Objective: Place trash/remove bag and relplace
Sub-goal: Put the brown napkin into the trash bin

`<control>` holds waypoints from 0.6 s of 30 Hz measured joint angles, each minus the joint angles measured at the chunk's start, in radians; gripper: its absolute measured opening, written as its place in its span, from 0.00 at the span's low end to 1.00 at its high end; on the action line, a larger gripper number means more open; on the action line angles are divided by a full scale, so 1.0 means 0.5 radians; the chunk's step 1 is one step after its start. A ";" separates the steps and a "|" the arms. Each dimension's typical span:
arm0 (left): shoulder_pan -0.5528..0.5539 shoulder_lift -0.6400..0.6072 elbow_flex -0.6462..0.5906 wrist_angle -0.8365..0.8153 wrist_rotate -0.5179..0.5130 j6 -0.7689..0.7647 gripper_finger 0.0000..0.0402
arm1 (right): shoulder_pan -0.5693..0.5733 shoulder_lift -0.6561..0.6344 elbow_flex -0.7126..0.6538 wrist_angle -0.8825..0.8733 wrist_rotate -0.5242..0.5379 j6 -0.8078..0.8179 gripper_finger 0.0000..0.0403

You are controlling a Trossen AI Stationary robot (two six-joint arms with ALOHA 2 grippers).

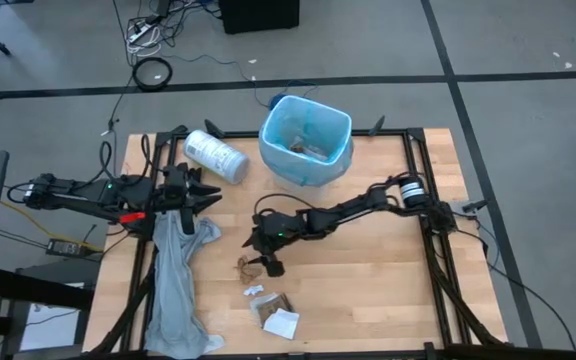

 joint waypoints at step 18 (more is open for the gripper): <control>0.000 0.000 0.000 -0.099 -0.019 0.035 0.28 | 0.075 0.309 0.361 -0.708 0.469 0.235 0.28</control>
